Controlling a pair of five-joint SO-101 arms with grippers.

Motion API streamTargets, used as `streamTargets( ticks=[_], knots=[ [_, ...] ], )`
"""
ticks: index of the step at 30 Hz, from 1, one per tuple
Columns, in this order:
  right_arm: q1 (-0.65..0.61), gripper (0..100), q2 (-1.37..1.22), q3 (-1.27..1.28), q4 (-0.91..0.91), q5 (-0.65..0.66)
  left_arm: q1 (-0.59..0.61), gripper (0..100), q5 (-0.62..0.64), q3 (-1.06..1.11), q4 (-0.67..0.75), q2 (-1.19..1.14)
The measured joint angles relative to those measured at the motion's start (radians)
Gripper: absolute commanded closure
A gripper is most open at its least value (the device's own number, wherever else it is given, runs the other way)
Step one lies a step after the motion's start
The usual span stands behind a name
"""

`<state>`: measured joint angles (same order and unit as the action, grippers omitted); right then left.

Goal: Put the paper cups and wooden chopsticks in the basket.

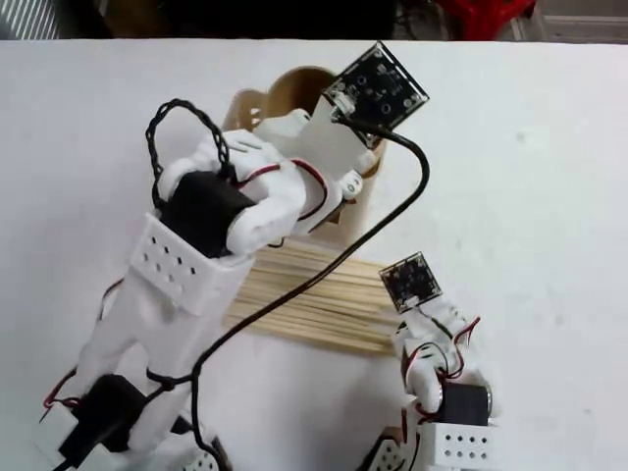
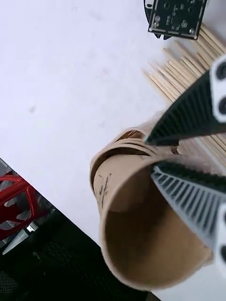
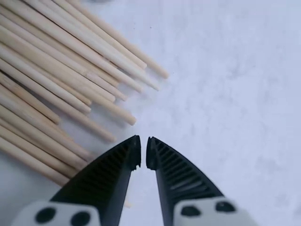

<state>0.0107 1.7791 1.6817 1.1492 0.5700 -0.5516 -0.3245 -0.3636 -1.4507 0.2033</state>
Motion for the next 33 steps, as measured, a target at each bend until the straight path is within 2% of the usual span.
streamTargets(
  ticks=[8,16,20,24,33],
  knots=[
    [0.000,95.7,0.000,0.000,0.000,0.000,-0.002,84,-0.055,-0.011,0.008,-0.026],
    [0.000,95.7,0.000,0.000,0.000,0.000,-0.002,84,-0.055,-0.186,0.021,-0.031],
    [0.000,95.7,0.000,0.000,0.000,0.000,0.003,84,-0.055,-0.203,0.021,-0.031],
    [0.000,95.7,0.000,0.000,0.000,0.000,0.066,84,-0.029,-0.230,0.021,-0.031],
    [0.000,95.7,0.000,0.000,0.000,0.000,0.304,84,0.029,-0.222,0.021,-0.031]
  ],
)
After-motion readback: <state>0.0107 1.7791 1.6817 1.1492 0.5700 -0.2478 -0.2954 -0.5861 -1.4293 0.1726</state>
